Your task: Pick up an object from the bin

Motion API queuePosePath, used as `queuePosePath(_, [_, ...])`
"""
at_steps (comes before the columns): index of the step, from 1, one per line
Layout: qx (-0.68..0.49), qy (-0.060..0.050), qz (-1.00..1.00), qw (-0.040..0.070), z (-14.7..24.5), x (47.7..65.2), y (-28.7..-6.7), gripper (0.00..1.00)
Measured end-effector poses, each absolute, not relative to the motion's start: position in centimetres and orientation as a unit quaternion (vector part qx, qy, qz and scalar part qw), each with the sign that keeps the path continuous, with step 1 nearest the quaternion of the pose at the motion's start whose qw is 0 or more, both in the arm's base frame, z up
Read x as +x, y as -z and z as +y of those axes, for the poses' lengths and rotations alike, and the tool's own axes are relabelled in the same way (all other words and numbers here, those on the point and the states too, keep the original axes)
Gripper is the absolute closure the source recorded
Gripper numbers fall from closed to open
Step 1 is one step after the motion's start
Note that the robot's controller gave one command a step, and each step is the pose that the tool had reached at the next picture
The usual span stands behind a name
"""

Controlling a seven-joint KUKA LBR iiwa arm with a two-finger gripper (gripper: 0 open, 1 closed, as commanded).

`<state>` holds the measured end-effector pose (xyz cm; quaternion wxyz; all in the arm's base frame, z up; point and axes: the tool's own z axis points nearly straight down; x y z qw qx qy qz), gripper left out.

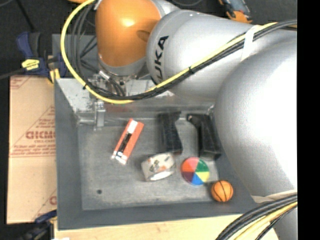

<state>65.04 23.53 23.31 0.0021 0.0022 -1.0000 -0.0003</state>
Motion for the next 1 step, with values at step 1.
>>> queuePosePath(1, [0.0,0.001,-1.0,-0.002,23.4,65.2,-23.91,0.0])
